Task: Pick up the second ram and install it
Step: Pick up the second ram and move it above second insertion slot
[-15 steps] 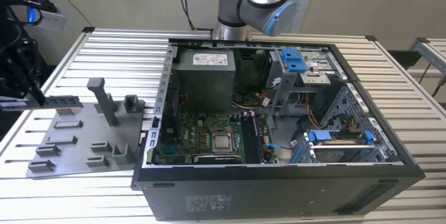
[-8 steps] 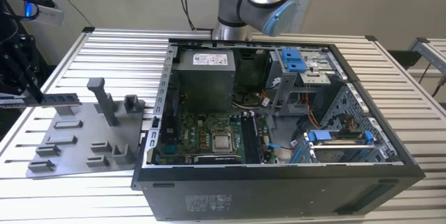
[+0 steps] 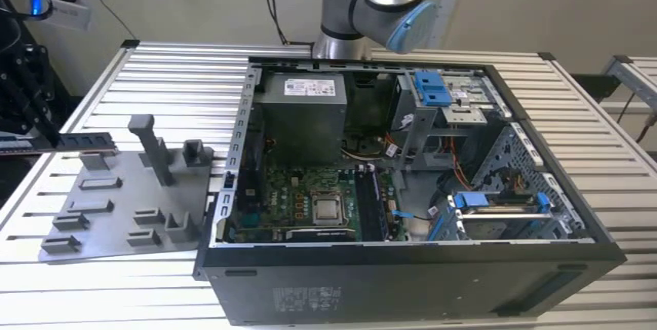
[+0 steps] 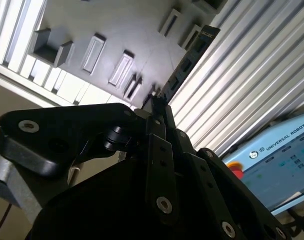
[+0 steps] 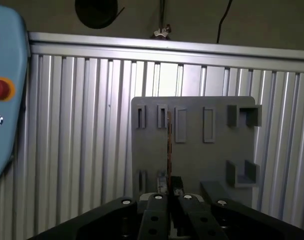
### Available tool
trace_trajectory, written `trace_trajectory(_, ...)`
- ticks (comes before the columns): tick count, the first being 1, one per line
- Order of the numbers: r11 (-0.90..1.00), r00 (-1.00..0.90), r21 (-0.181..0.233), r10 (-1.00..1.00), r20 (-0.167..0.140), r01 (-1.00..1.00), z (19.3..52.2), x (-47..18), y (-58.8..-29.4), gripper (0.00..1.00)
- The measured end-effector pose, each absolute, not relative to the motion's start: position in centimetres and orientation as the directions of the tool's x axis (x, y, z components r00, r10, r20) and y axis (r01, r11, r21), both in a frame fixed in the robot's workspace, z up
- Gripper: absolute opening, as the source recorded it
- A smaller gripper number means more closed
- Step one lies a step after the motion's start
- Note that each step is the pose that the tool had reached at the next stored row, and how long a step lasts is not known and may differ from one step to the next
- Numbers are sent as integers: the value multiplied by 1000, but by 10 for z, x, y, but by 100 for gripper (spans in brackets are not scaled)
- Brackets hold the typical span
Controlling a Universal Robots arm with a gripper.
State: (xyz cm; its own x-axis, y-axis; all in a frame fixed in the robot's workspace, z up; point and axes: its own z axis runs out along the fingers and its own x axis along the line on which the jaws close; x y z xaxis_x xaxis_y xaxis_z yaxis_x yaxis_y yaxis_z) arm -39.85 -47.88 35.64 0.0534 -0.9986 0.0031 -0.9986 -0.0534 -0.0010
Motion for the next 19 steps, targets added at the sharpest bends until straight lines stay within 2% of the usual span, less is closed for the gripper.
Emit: trace_trajectory(19,-53,53,-1,-999,3,-999,374,-399,-479,14)
